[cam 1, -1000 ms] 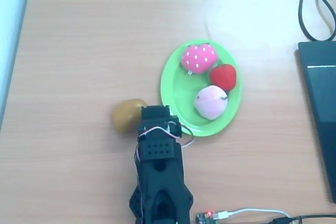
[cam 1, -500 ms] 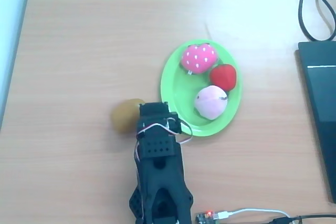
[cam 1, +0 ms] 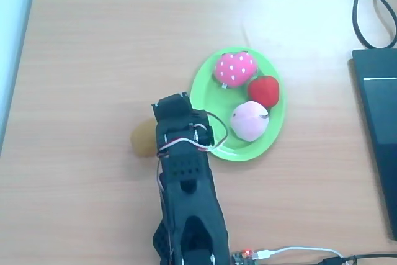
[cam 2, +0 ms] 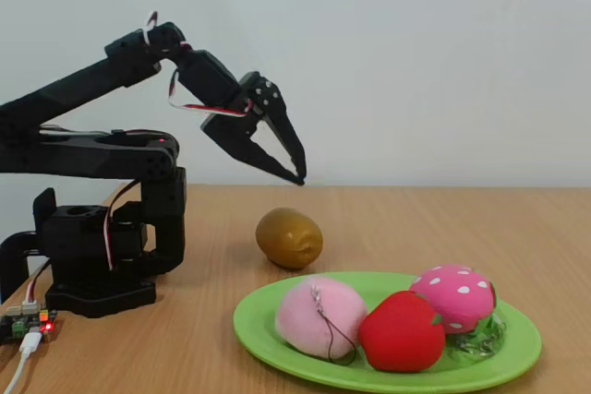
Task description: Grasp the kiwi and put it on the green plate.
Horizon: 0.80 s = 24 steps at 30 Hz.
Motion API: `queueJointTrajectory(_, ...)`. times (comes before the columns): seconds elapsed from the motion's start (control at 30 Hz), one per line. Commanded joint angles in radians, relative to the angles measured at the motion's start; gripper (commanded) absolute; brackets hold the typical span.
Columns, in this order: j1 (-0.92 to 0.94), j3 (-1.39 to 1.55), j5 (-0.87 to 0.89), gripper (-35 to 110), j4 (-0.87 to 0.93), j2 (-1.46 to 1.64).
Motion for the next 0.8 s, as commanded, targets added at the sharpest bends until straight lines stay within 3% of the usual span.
queueJointTrajectory(0.0, -0.035, 0.006, -0.049, -8, 0.008, -0.044)
queueJointTrajectory(0.1, -0.057, 0.018, -0.049, -3, 0.008, -0.087)
queueJointTrajectory(0.23, -0.074, 0.035, -0.049, 25, 0.012, -0.112)
queueJointTrajectory(0.33, -0.078, 0.035, -0.051, 36, 0.034, -0.121)
queueJointTrajectory(0.77, -0.132, 0.009, -0.098, 44, 0.040, -0.239)
